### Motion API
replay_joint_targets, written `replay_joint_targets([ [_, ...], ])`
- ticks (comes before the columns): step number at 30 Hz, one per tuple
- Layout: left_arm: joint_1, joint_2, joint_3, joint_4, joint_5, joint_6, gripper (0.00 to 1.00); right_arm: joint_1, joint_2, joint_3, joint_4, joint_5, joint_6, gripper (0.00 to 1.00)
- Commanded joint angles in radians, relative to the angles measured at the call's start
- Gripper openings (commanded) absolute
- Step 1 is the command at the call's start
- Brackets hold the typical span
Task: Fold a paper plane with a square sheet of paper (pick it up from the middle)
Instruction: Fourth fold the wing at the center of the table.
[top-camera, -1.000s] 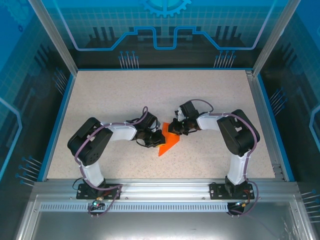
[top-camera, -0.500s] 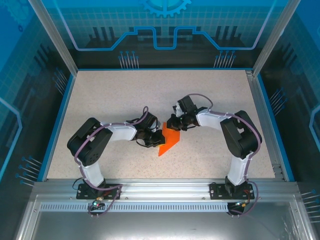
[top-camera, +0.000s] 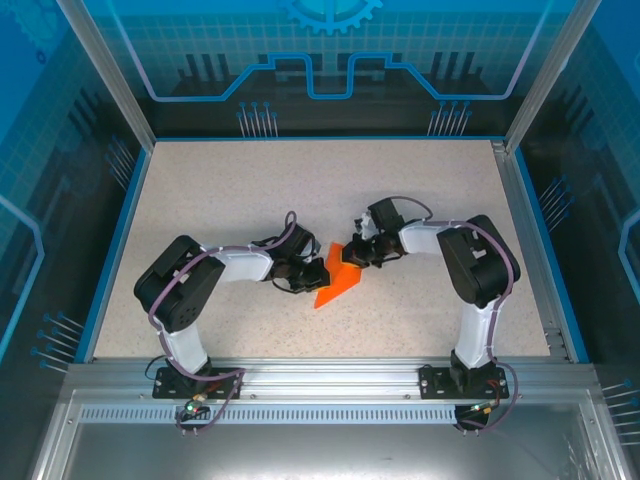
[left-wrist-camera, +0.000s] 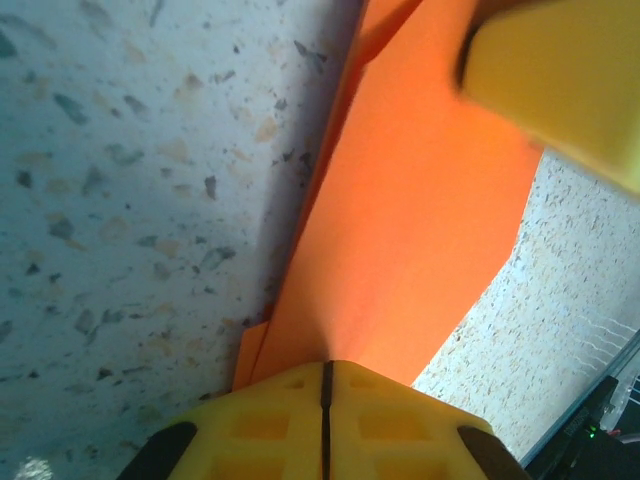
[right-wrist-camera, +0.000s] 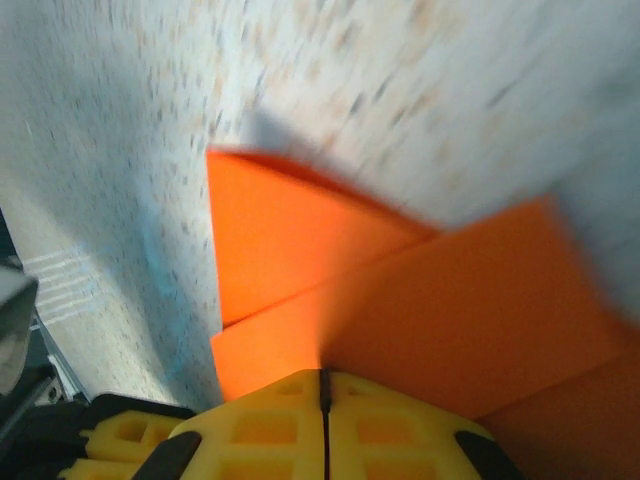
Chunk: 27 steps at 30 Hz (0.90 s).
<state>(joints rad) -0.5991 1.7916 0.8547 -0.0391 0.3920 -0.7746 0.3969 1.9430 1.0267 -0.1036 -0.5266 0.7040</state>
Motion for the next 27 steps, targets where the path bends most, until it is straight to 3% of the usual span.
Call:
replay_joint_targets([
  [1, -0.004, 0.034, -0.053, -0.118, -0.052, 0.020, 0.09, -0.090, 0.053, 0.038, 0.011, 0.100, -0.046, 0.08],
  [9, -0.013, 0.038, -0.056, -0.106, -0.045, 0.014, 0.09, -0.131, 0.069, 0.082, 0.016, 0.103, -0.044, 0.08],
  [17, -0.020, 0.046, -0.052, -0.098, -0.024, 0.005, 0.09, -0.144, -0.057, 0.103, -0.056, 0.100, -0.082, 0.10],
  [27, -0.035, 0.033, -0.056, -0.016, 0.016, -0.141, 0.10, -0.121, -0.268, -0.101, -0.084, 0.092, -0.011, 0.23],
])
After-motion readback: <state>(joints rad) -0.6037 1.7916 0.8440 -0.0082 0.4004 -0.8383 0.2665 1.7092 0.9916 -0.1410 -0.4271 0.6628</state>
